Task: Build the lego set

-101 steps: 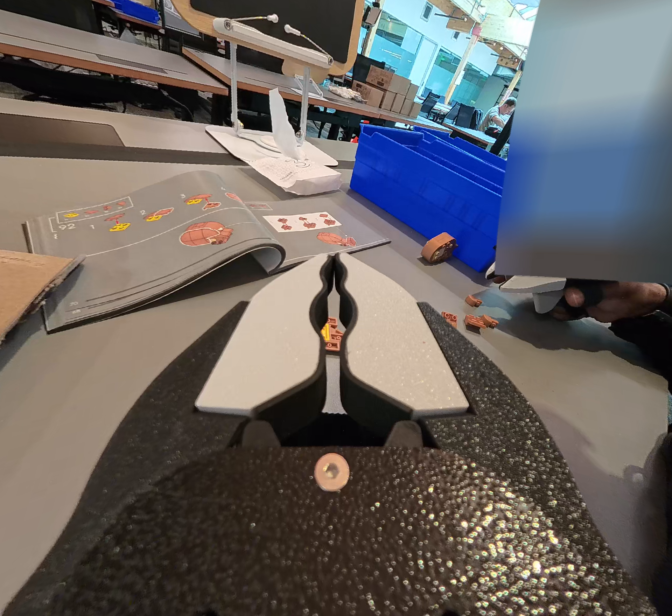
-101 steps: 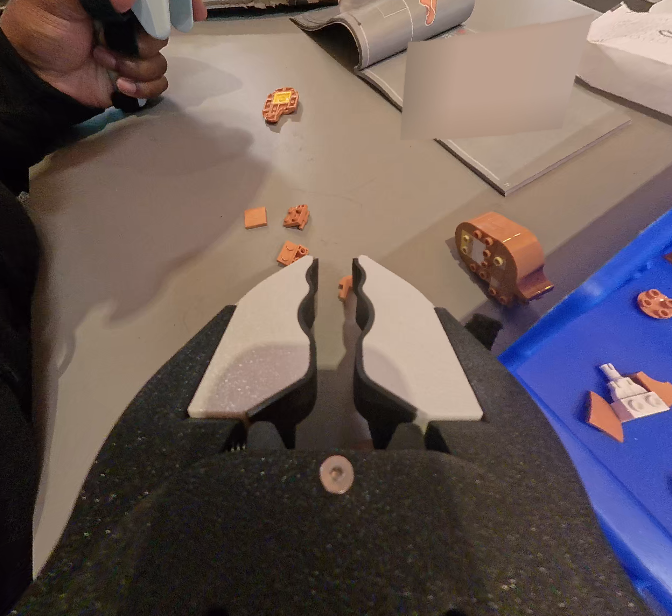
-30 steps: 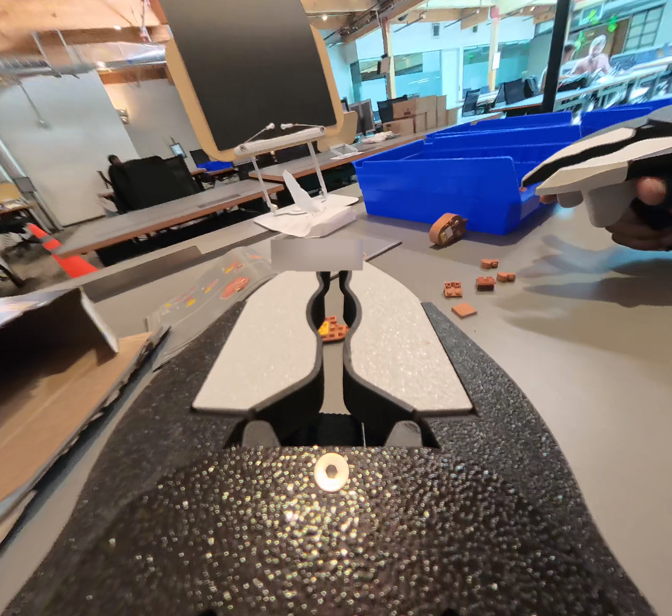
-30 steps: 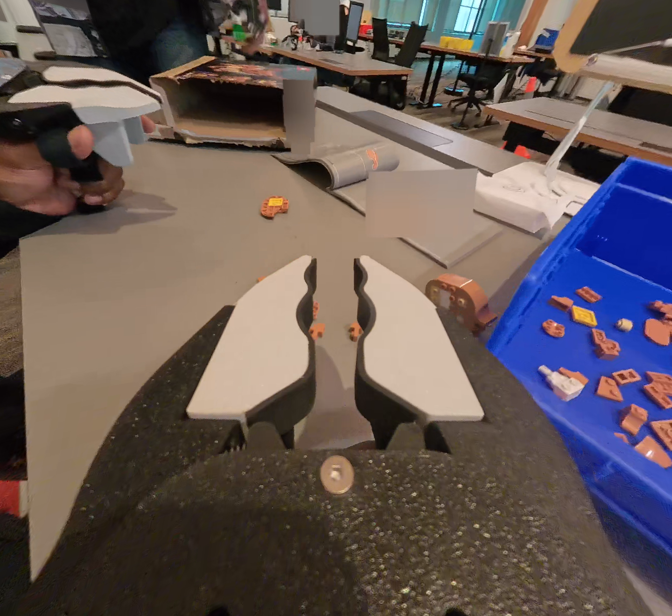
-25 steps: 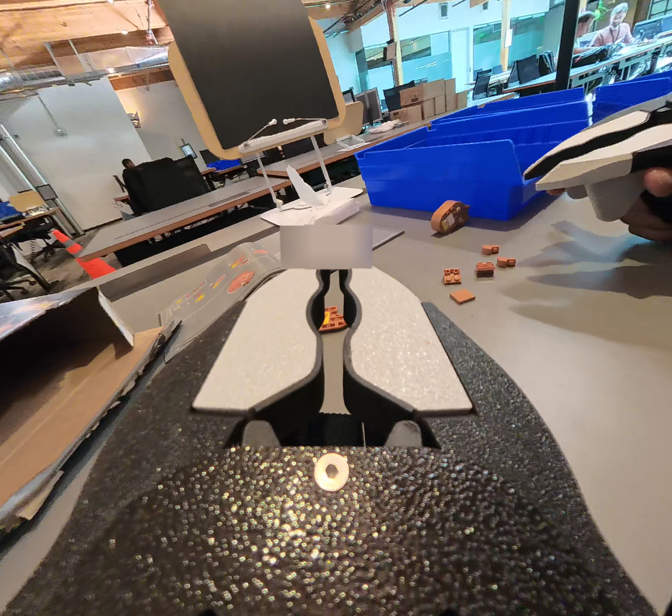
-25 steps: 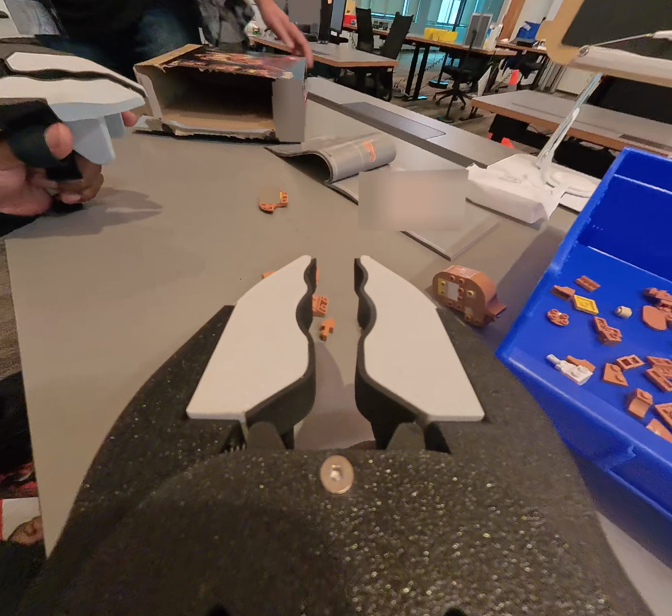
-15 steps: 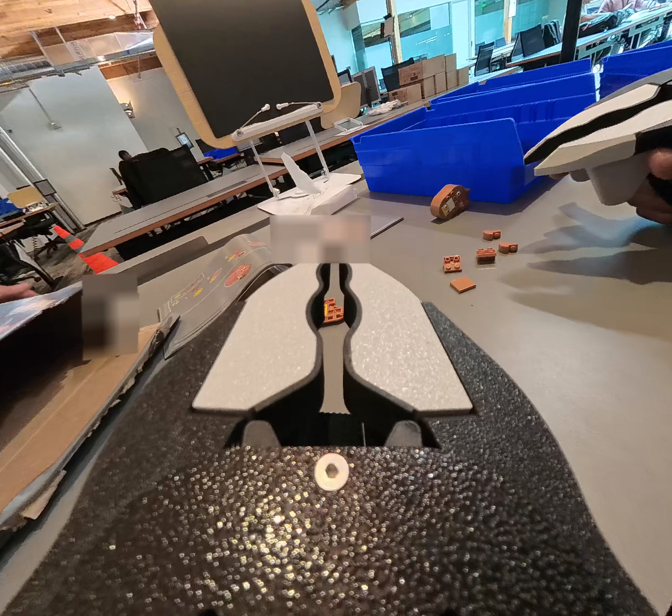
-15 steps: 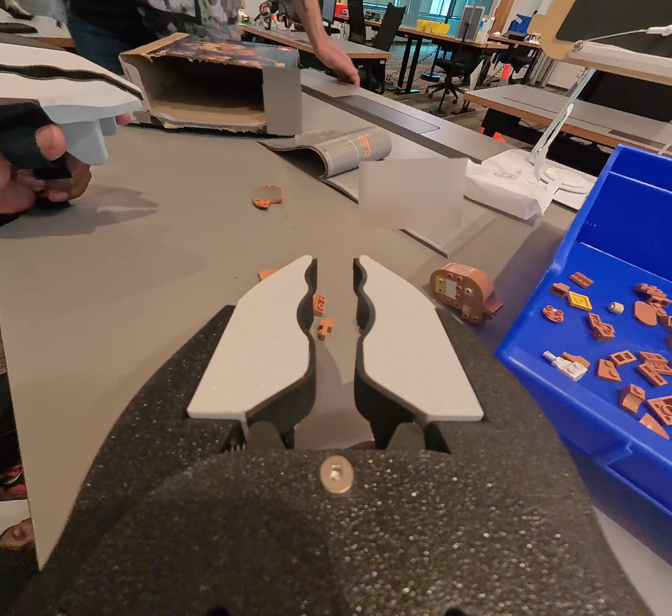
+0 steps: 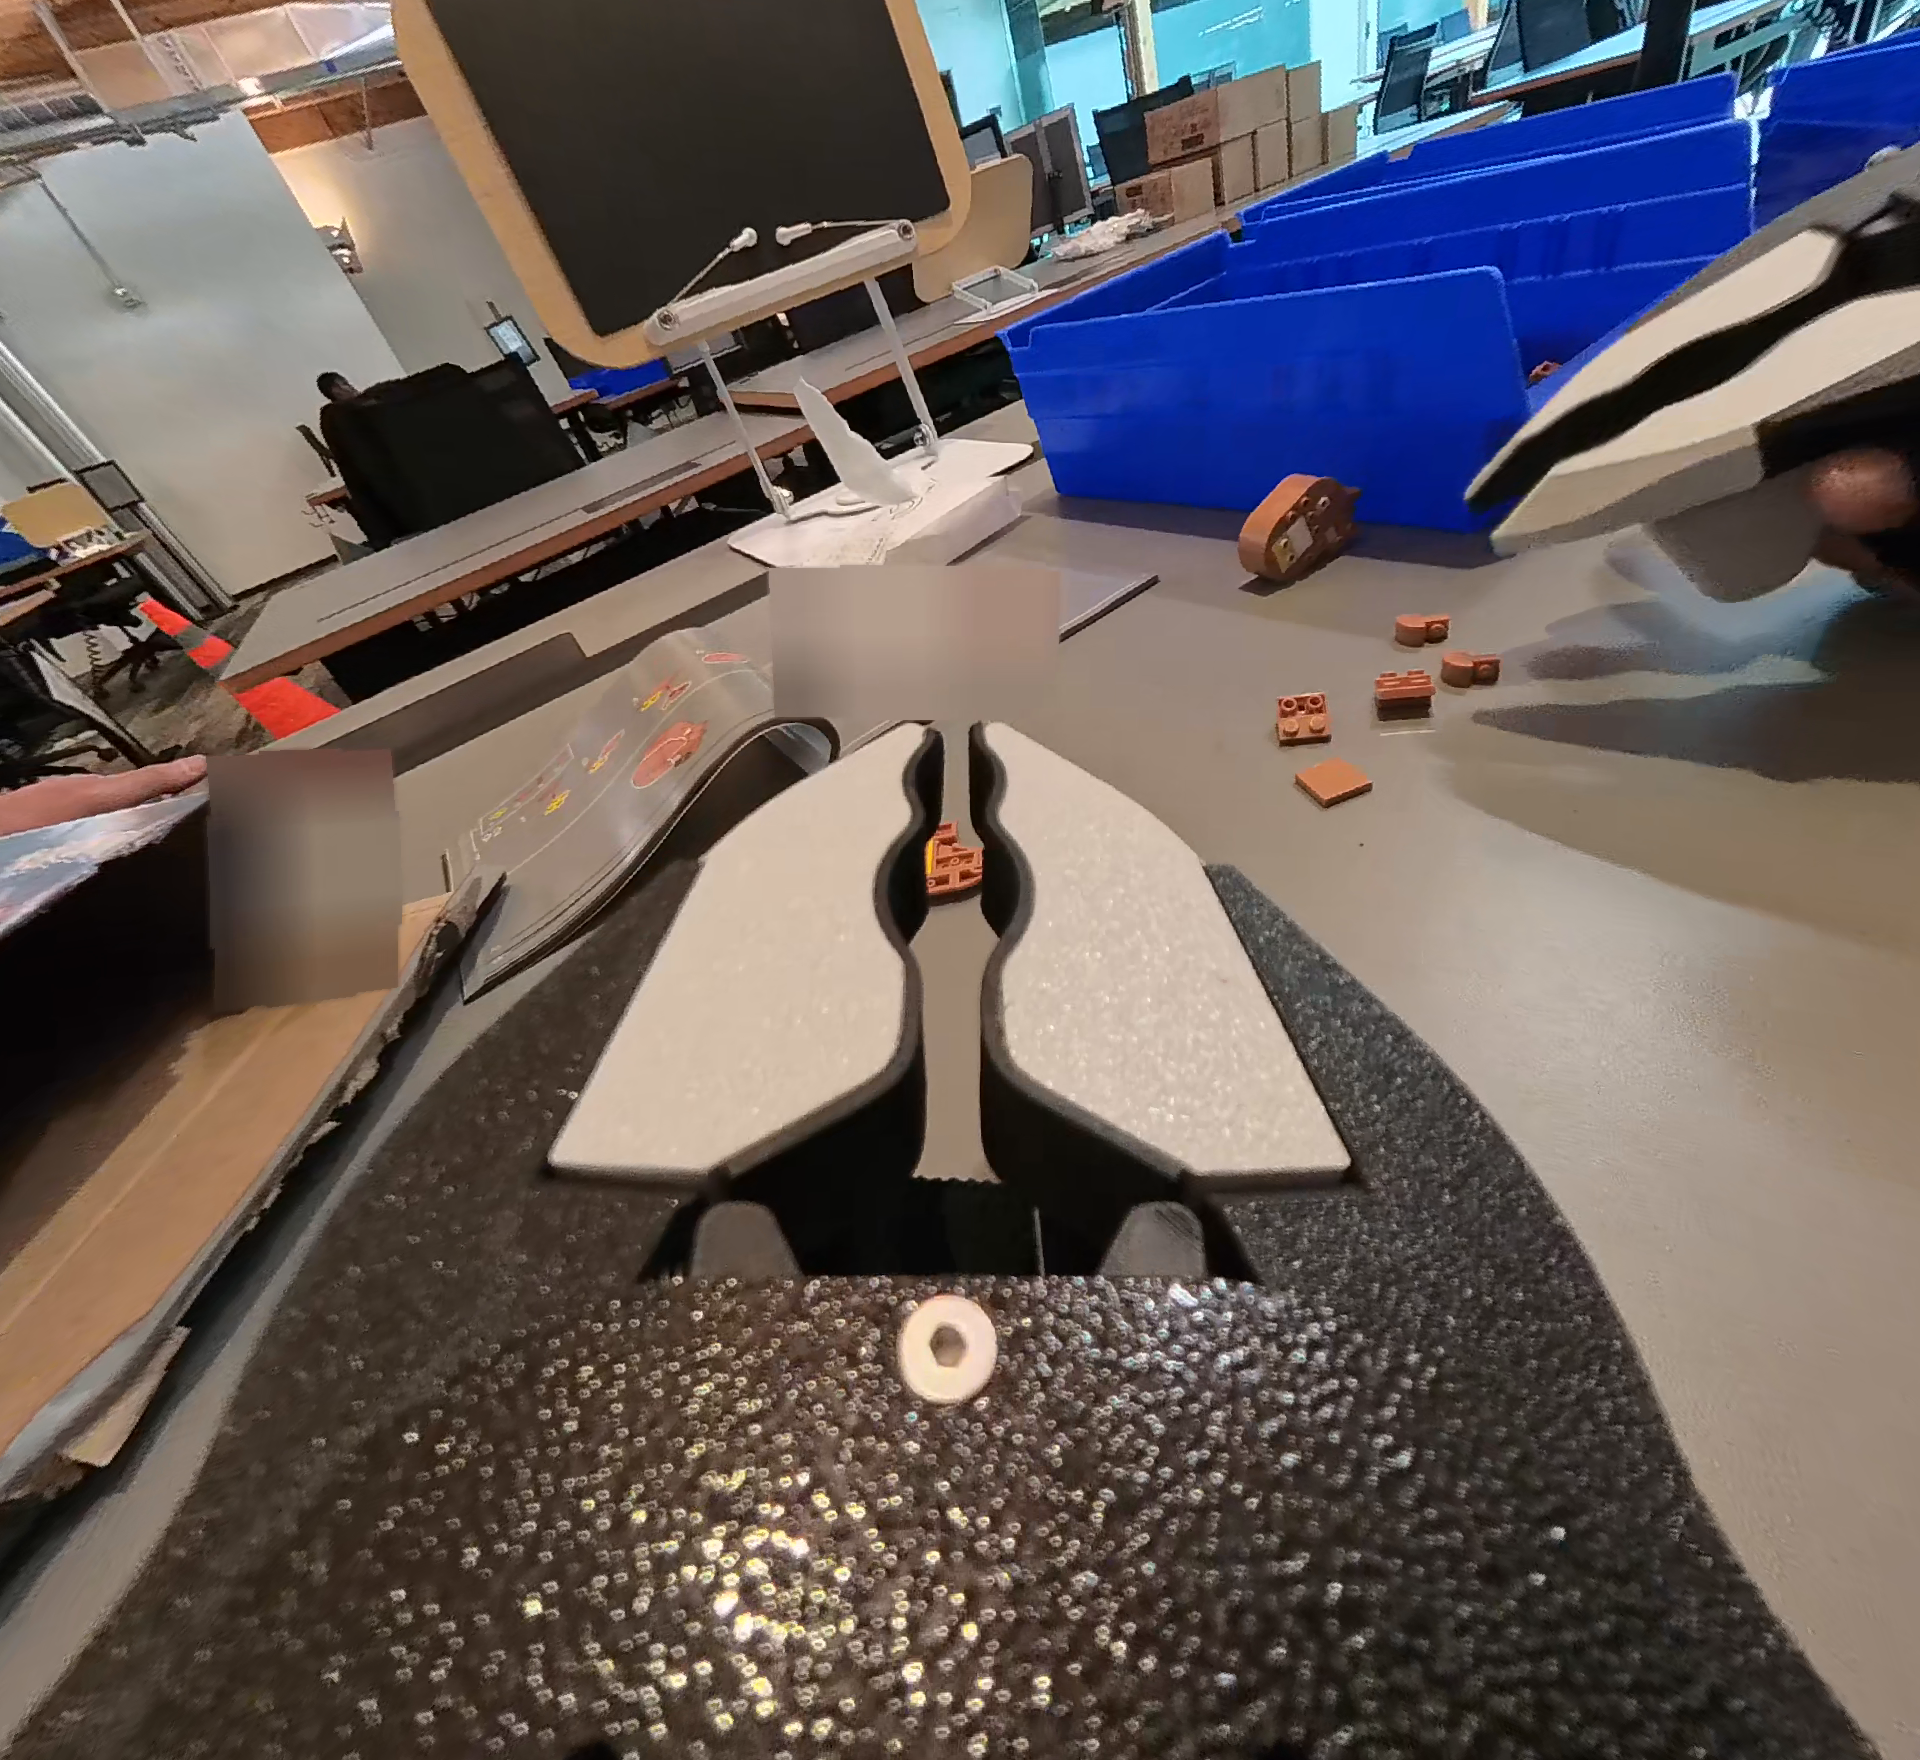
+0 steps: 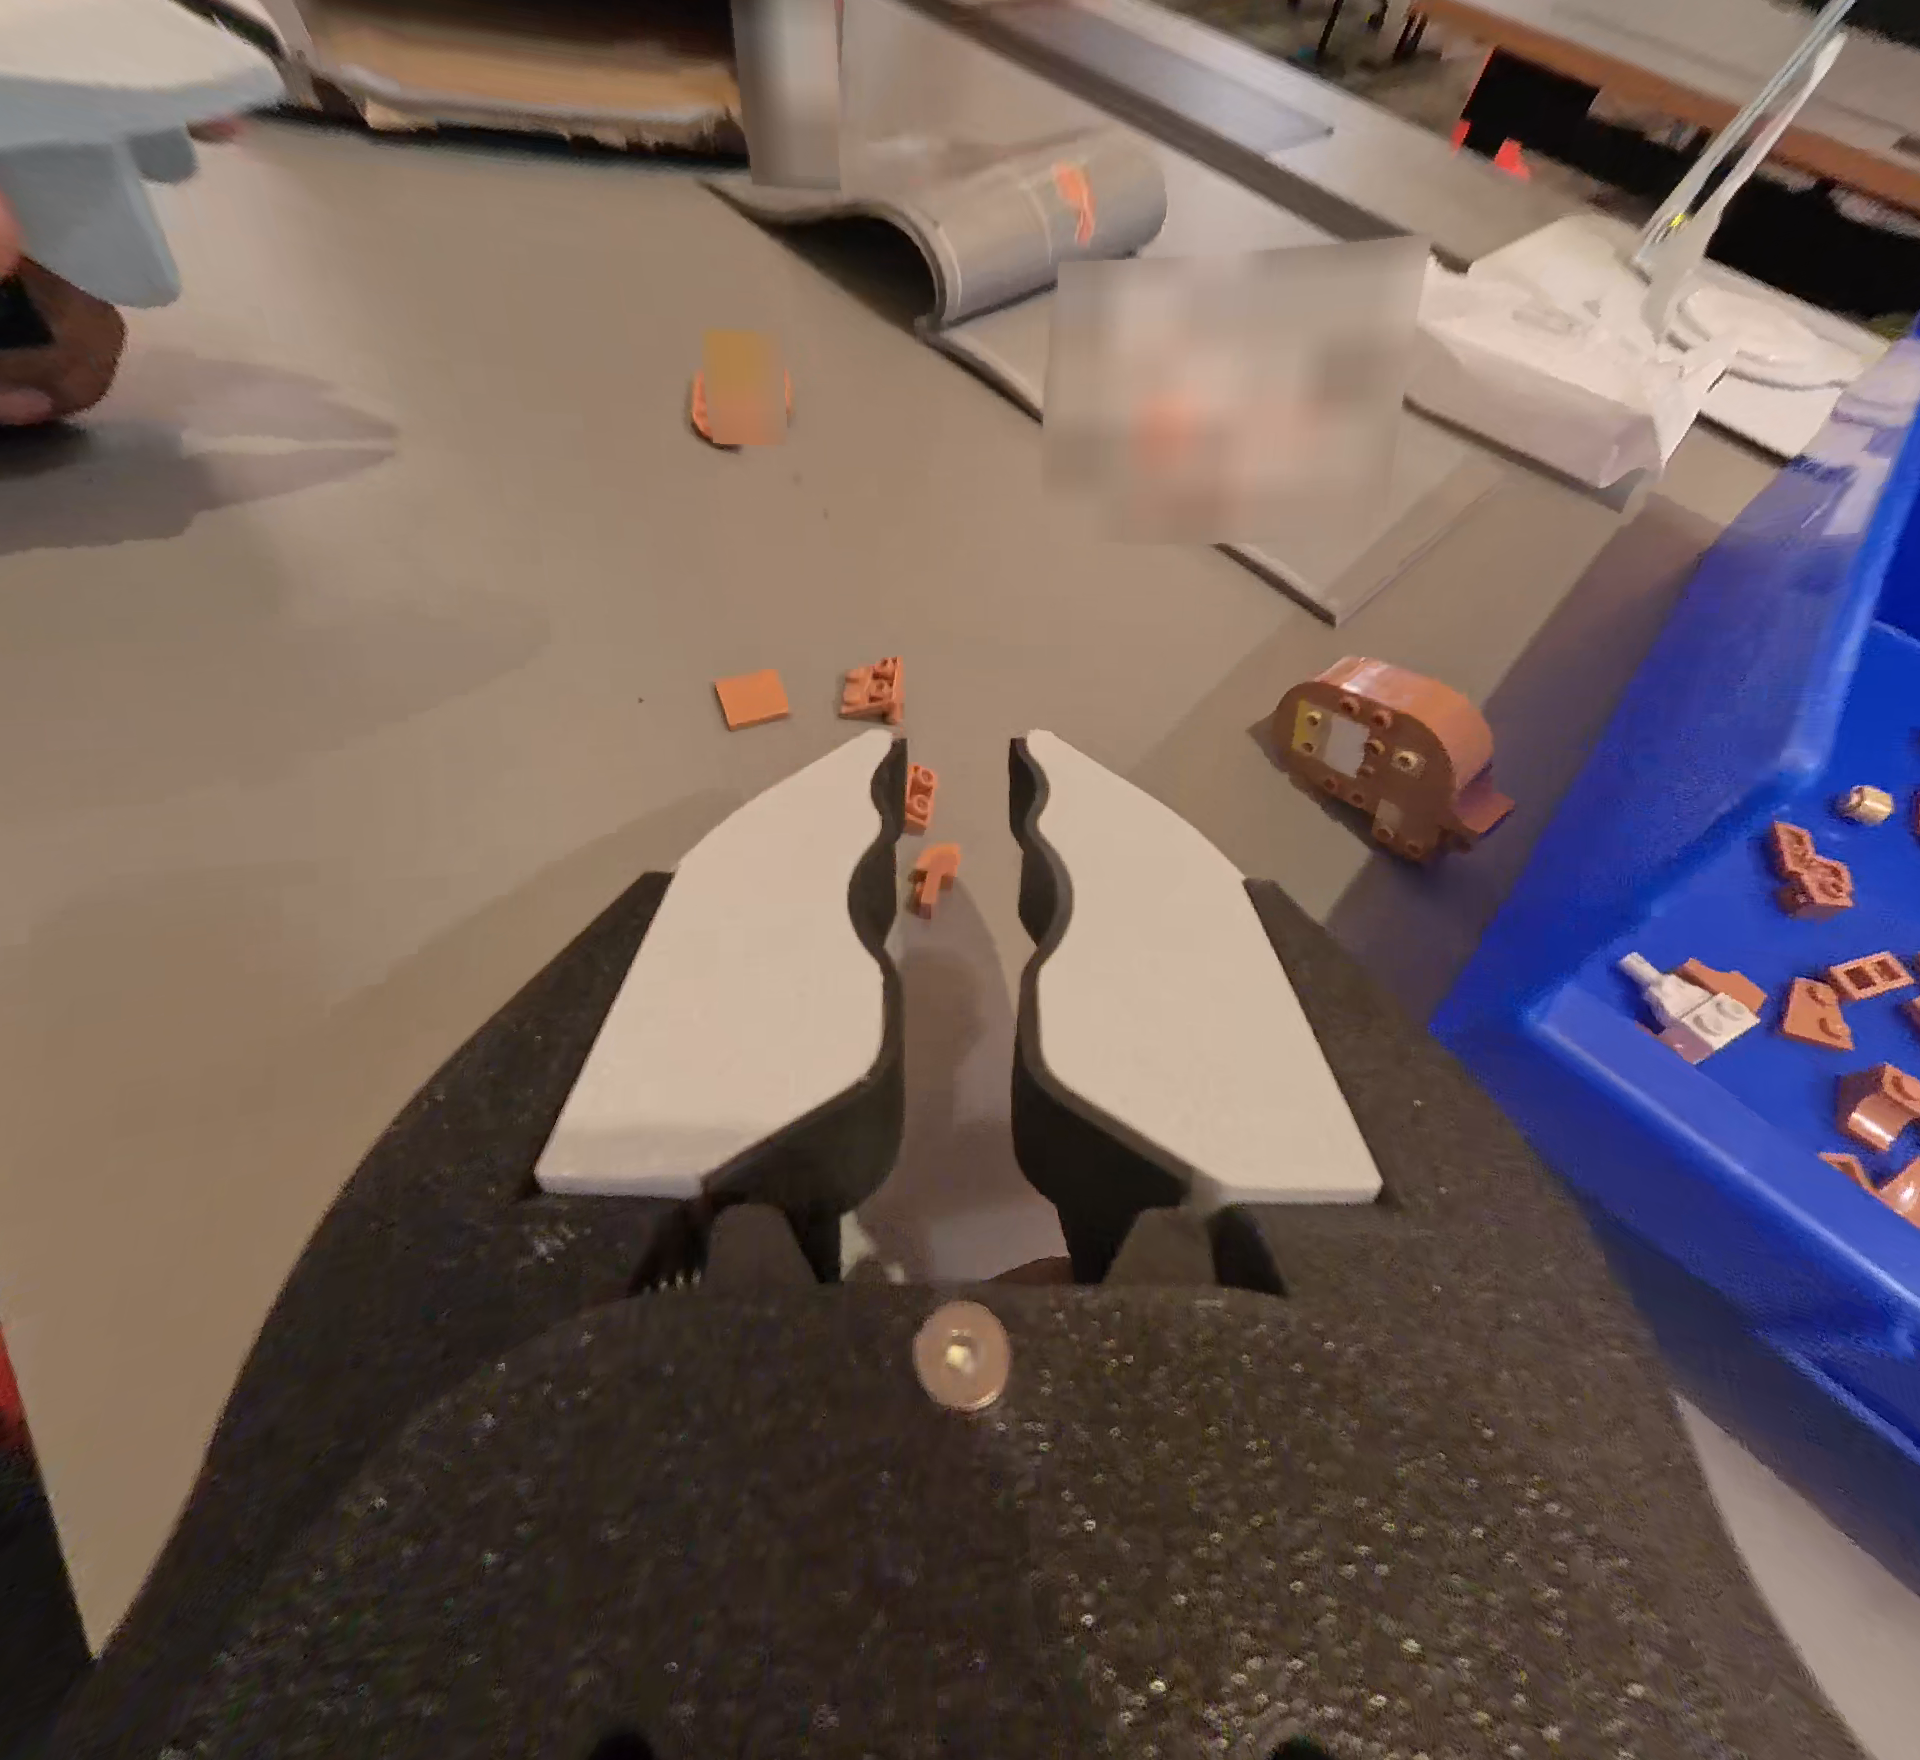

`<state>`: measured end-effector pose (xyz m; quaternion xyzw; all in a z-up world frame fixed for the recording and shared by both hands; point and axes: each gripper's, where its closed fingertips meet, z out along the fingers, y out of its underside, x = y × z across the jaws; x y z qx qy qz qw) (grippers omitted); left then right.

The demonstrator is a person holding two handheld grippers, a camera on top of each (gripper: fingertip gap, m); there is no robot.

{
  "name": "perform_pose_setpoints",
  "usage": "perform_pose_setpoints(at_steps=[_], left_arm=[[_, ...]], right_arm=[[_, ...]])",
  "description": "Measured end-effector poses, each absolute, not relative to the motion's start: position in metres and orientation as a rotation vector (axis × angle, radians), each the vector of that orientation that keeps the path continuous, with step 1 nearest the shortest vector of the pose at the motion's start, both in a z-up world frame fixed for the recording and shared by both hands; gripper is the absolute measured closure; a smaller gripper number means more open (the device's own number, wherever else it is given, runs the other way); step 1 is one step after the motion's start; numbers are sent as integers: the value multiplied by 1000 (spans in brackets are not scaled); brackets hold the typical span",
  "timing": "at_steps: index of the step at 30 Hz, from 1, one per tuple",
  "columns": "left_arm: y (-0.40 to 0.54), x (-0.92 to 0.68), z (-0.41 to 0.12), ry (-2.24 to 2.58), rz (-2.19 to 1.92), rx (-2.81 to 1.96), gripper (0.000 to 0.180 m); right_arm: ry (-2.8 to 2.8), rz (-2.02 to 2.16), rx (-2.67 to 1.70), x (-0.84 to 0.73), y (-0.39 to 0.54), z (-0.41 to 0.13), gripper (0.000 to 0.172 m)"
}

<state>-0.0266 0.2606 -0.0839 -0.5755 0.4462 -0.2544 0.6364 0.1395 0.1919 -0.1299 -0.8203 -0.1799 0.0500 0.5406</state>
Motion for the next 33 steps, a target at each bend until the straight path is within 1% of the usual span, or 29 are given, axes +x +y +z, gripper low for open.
perform_pose_setpoints(at_steps=[7, 15, 33], left_arm=[[262, -27, -84, 1013, -590, -1325, 176], [262, -28, -82, 1003, -608, -1323, 176], [261, -28, -82, 1005, -612, -1317, 176]], right_arm=[[-464, 89, -1980, 132, 207, -136, 153], [-445, 89, -2041, 135, 206, -143, 153], [-608, 17, -2190, 124, 205, -170, 154]])
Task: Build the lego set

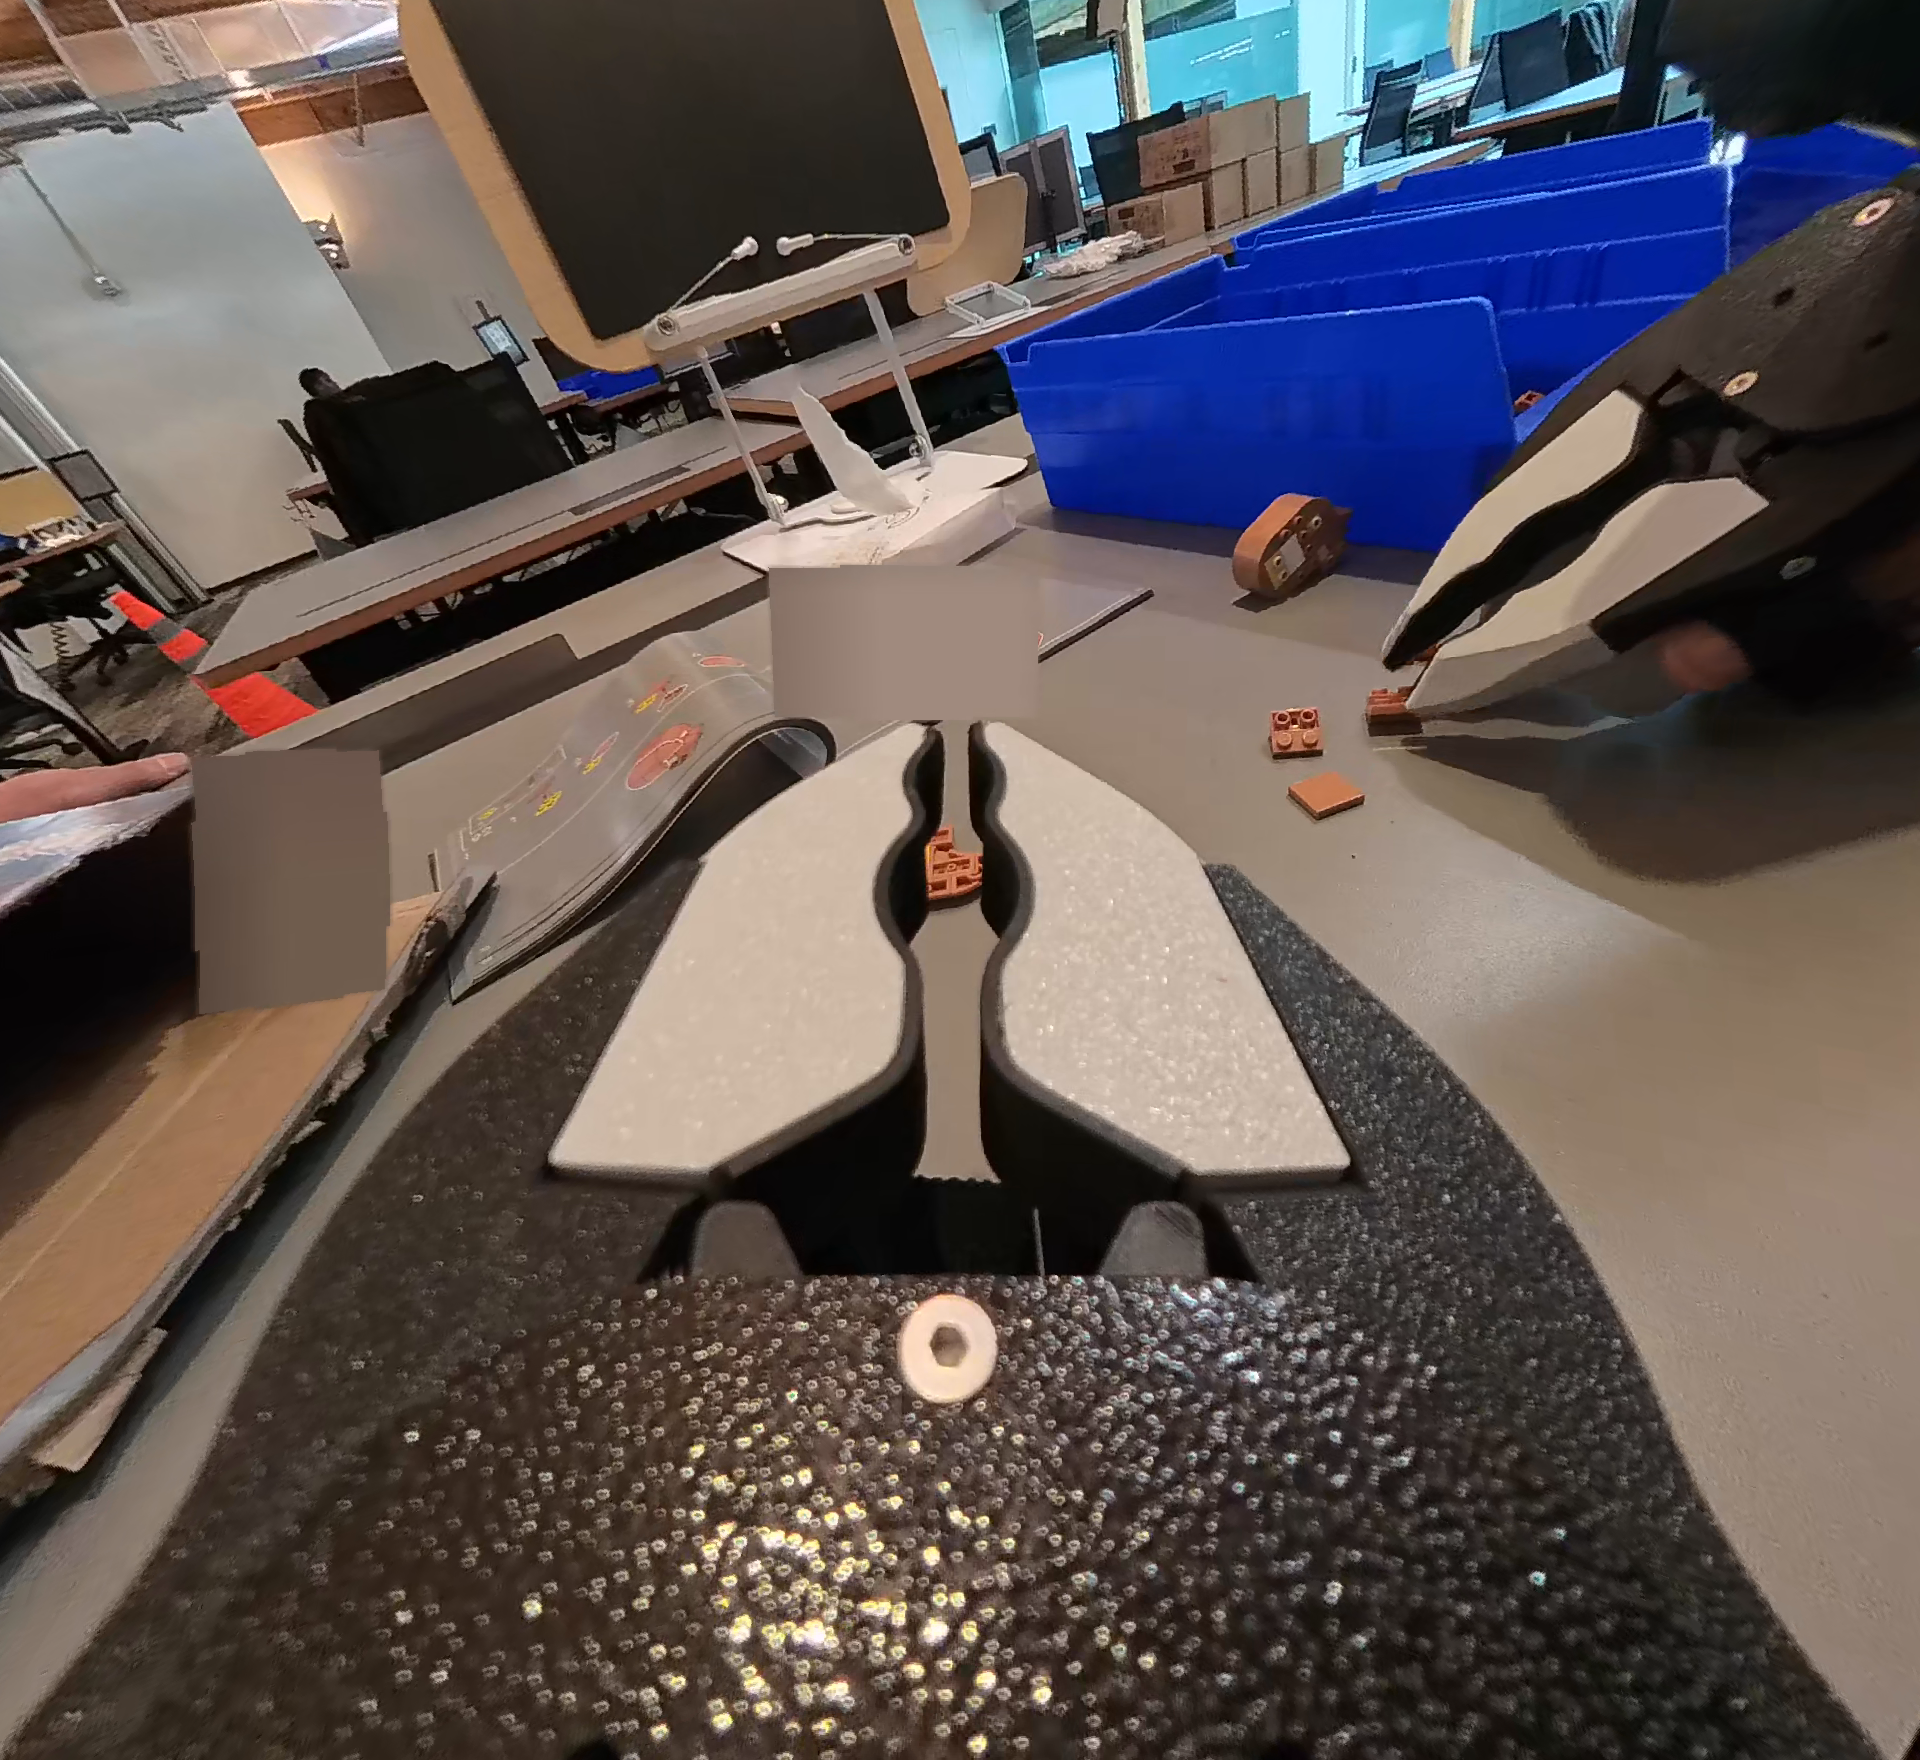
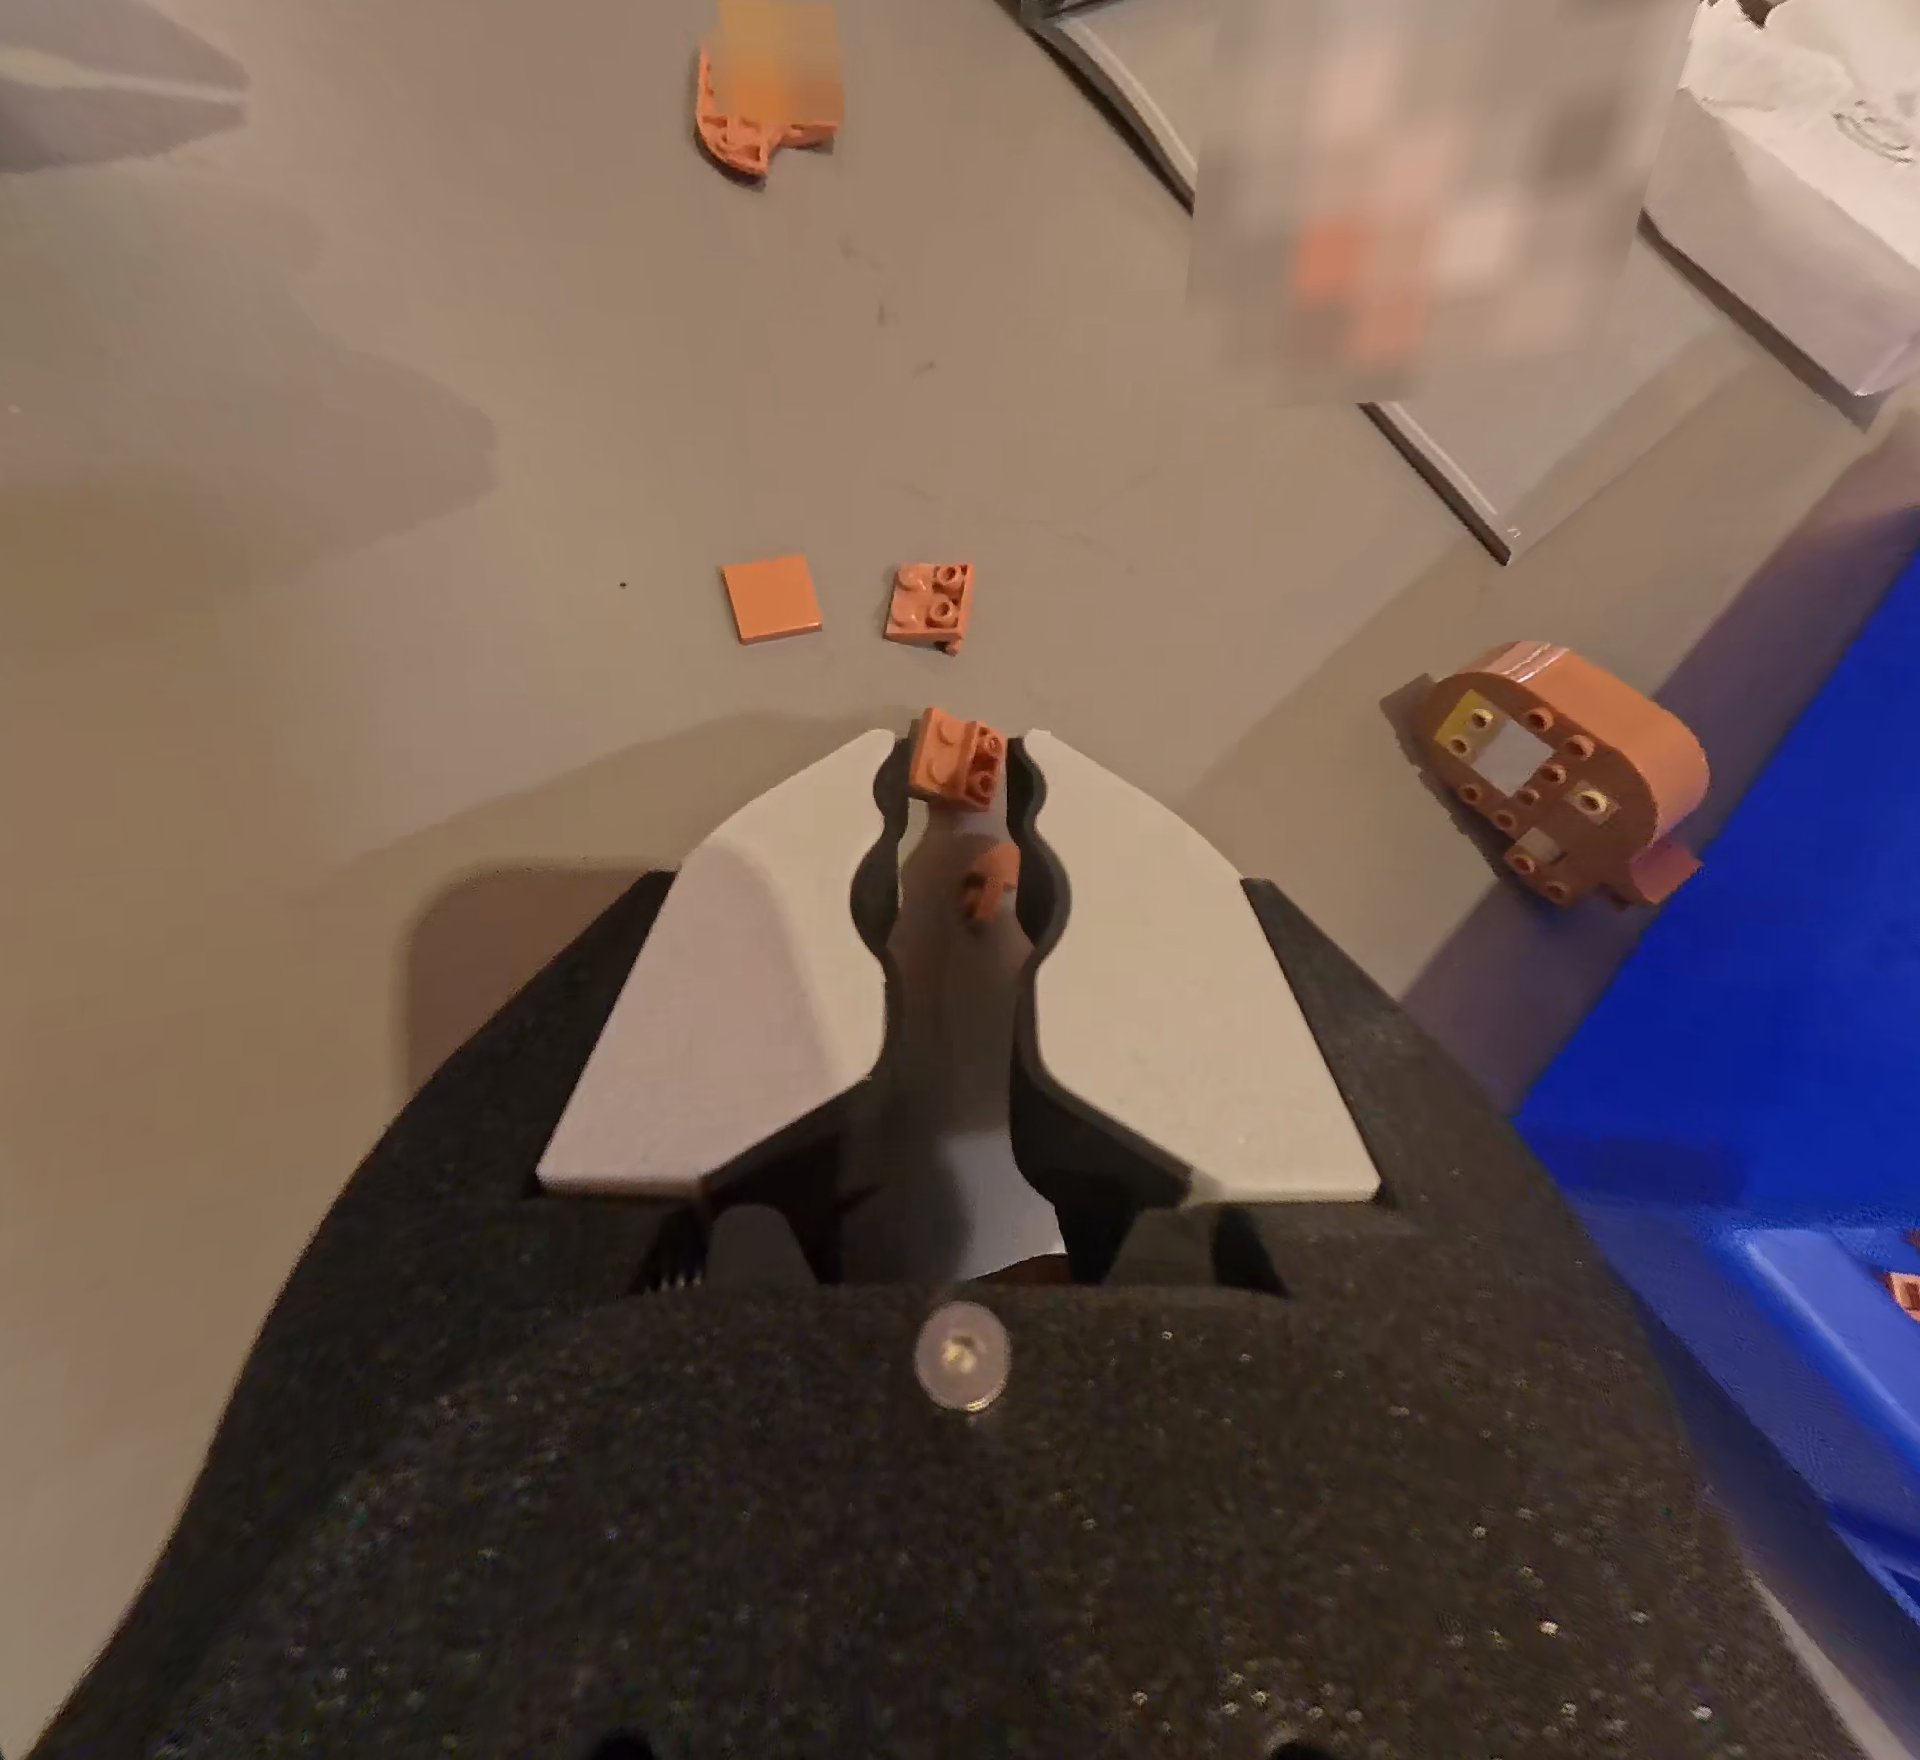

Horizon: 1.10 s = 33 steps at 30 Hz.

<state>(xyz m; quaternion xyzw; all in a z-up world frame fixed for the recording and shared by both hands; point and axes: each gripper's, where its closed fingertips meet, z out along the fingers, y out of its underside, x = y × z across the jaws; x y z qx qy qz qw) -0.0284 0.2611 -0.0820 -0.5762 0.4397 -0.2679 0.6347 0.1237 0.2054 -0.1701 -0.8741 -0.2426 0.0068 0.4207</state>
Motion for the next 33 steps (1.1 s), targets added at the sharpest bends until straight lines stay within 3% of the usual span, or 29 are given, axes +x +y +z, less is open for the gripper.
perform_pose_setpoints(at_steps=[8, 33], left_arm=[[261, -29, -82, 1004, -612, -1314, 177], [261, -24, -88, 1044, -555, -1323, 177]], right_arm=[[-627, 26, -2221, 121, 207, -174, 160], [-530, 32, -2122, 126, 207, -159, 158]])
